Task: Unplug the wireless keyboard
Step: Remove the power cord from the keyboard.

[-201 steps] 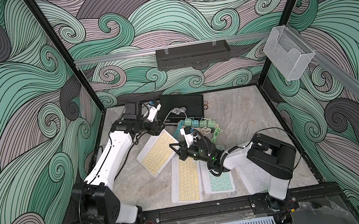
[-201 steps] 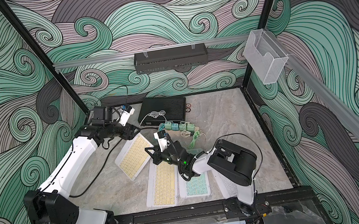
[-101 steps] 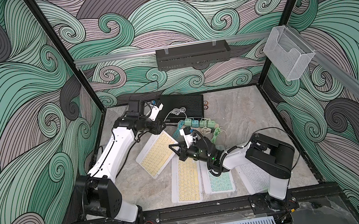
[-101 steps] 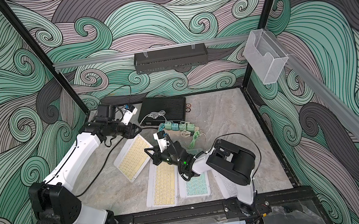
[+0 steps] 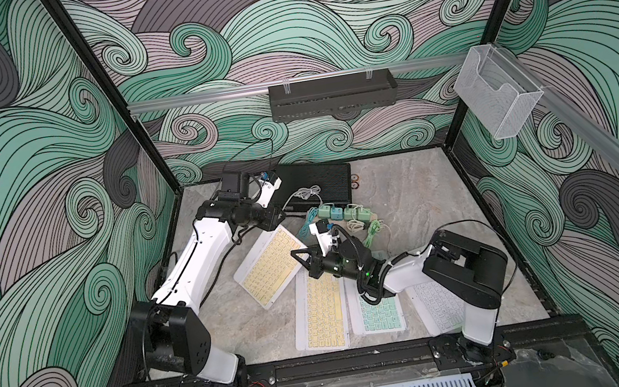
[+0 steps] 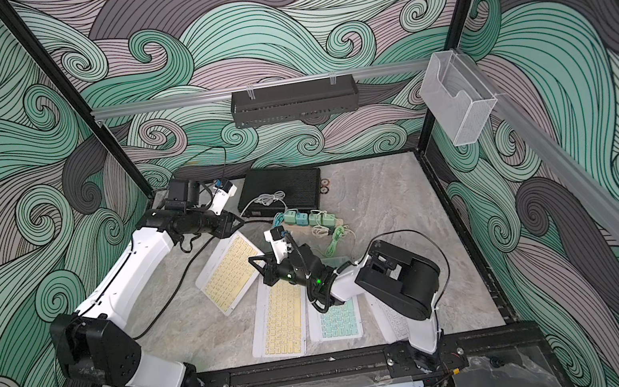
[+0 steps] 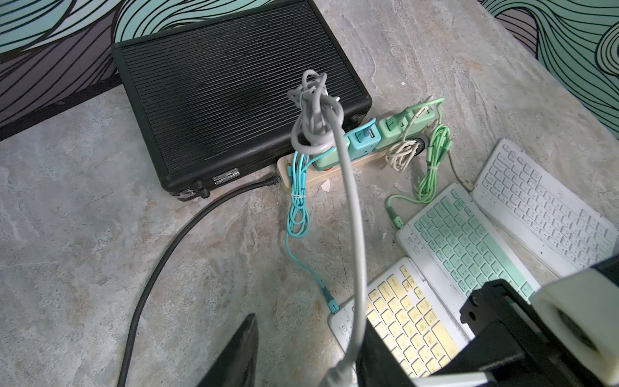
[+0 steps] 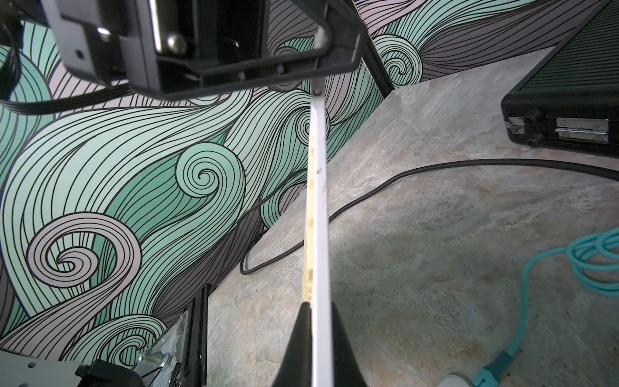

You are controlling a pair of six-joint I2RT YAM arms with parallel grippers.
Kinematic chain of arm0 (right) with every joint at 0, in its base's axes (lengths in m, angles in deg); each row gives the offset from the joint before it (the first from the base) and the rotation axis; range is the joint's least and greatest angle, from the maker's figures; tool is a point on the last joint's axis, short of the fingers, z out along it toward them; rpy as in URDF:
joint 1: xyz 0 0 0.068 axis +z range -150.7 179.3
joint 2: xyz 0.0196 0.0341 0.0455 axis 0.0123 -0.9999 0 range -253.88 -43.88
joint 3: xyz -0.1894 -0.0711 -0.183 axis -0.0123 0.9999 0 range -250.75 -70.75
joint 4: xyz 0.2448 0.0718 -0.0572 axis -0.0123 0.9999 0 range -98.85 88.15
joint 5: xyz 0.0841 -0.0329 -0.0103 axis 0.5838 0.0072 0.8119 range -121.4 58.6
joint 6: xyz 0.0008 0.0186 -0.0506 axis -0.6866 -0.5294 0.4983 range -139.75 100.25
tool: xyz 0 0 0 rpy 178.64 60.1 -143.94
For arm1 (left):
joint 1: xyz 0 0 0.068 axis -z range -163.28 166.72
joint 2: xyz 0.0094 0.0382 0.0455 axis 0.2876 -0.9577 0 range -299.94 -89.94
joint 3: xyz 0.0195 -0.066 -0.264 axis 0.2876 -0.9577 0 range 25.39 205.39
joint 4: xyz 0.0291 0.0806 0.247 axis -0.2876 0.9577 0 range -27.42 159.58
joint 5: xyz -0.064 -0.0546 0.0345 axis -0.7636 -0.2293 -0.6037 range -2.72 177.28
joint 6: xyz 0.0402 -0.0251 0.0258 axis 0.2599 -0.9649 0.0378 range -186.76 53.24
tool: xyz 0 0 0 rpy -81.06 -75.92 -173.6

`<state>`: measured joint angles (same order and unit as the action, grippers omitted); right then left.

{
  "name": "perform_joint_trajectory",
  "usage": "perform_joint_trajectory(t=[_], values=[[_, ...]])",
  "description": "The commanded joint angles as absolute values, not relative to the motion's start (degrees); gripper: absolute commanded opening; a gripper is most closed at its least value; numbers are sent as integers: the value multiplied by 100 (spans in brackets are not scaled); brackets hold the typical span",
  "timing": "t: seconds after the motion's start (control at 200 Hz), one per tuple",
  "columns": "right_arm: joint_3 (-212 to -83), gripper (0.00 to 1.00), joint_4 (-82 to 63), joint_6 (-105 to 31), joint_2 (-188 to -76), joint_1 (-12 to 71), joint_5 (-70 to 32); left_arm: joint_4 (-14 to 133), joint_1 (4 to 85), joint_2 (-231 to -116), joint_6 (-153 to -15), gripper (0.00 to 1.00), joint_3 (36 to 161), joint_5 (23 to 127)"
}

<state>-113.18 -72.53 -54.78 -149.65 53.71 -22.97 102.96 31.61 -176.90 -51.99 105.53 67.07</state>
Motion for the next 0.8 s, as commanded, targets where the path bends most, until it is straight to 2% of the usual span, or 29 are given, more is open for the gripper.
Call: perform_joint_trajectory(t=[0.0,0.17,0.45,0.51,0.575,0.645,0.74,0.79], values=[[-11355,0,-7152,-5289,-15082,5414,-2233,10413,3202,-17707,-5232,45,10763,6522],[-11381,0,-7146,-5289,-15093,5422,-2234,10311,3202,-17581,-5252,34,10680,6478],[-11368,0,-7164,-5280,-15088,5440,-2221,10354,3202,-17679,-5298,10,10743,6487],[-11304,11,-7244,-5274,-15037,5448,-2241,10389,3201,-17706,-5320,7,10798,6447],[-11213,17,-7410,-5285,-14986,5464,-2311,10406,3195,-17702,-5339,5,10846,6393],[-11136,32,-7658,-5289,-14931,5544,-2500,10370,3197,-17654,-5357,4,10828,6355],[-11126,37,-7838,-5289,-14908,5691,-2687,10335,3192,-17568,-5392,2,10792,6342],[-11126,44,-7934,-5312,-14924,5798,-2853,10319,3197,-17530,-5414,2,10777,6314]])
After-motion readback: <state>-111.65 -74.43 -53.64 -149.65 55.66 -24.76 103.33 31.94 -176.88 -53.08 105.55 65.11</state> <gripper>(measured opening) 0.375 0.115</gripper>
